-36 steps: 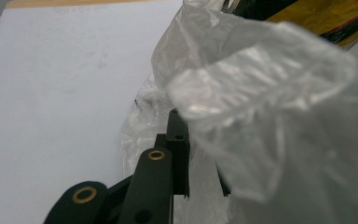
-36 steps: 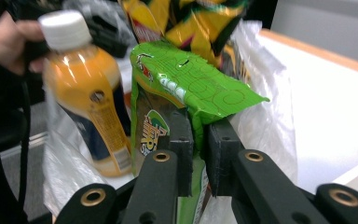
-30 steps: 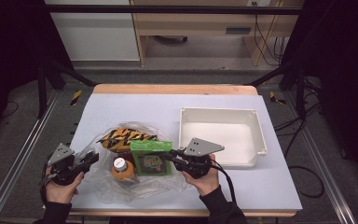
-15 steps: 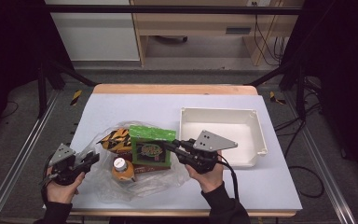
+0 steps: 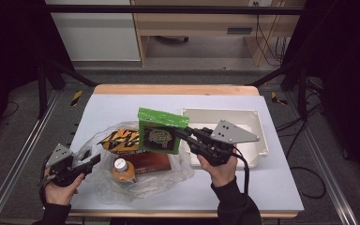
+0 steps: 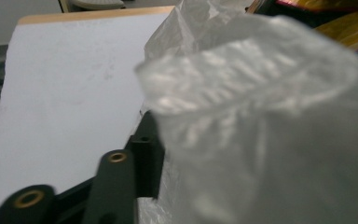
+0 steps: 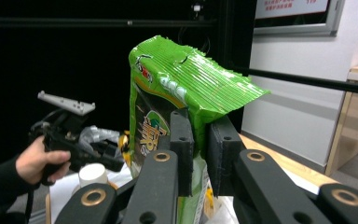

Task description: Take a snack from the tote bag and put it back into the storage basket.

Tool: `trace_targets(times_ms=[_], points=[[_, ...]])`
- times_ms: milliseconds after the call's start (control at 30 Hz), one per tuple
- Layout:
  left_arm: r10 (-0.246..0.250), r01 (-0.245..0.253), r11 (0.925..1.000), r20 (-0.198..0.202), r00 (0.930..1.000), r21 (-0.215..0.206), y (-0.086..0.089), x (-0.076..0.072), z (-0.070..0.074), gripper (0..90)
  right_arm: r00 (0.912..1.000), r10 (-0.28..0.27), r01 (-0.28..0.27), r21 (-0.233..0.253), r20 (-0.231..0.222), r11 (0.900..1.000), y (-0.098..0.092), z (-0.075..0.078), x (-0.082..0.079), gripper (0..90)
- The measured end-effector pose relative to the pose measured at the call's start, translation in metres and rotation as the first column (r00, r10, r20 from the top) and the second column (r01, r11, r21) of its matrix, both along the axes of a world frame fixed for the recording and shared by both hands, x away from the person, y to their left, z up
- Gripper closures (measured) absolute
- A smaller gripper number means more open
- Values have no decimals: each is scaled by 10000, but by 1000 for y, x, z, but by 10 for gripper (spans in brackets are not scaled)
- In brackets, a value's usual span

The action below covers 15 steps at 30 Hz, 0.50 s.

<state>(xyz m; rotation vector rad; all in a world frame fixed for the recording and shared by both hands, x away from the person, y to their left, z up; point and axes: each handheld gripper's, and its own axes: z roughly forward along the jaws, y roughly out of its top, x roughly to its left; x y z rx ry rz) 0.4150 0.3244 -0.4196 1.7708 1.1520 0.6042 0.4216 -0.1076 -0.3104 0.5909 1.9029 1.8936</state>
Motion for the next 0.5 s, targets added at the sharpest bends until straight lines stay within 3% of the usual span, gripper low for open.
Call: trace_targets(times_ms=[100, 267, 500], points=[[0, 1, 10000, 43, 10000, -54, 0, -1, 3, 371, 9999, -89, 88, 113, 89, 9999, -5, 8, -2, 822], [55, -41, 9987, 286, 9996, -501, 6, -8, 15, 244, 9988, -410, 406, 172, 282, 9990, -13, 16, -4, 821], [303, -277, 9991, 822, 9962, -325, 11, -17, 33, 164, 9946, -1033, 1032, 36, 129, 9947, -27, 13, 1, 821]])
